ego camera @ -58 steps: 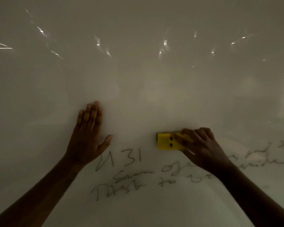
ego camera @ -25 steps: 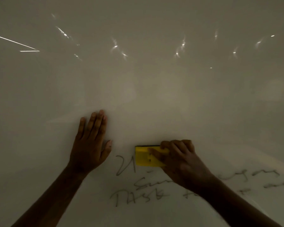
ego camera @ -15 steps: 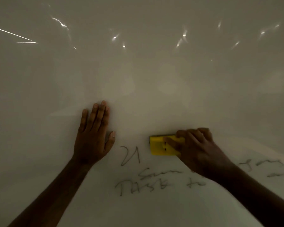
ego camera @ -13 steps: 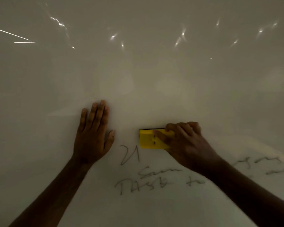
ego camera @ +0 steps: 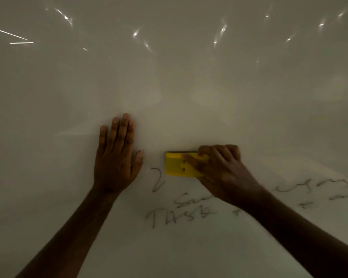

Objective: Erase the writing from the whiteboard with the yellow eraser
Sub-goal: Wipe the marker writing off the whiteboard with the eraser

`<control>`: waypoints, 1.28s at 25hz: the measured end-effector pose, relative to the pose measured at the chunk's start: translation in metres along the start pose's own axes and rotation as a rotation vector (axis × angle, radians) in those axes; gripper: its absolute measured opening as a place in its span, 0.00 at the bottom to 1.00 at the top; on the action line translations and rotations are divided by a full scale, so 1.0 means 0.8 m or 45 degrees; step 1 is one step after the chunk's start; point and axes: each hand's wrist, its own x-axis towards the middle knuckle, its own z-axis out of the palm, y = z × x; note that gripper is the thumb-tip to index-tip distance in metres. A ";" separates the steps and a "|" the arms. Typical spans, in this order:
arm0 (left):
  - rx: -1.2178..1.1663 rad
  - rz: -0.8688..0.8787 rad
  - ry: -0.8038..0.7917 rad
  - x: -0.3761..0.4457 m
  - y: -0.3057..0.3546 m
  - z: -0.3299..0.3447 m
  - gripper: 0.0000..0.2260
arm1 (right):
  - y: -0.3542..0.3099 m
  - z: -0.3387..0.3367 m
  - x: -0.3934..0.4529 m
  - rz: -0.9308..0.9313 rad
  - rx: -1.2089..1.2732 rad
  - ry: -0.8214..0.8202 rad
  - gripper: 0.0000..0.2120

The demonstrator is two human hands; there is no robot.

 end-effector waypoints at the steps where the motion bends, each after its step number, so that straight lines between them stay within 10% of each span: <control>1: -0.002 0.001 0.008 -0.001 0.000 0.000 0.32 | -0.014 0.008 0.015 0.020 0.034 0.001 0.24; 32: -0.027 -0.008 0.029 -0.009 0.000 -0.002 0.32 | -0.084 0.057 -0.019 -0.175 0.142 -0.105 0.22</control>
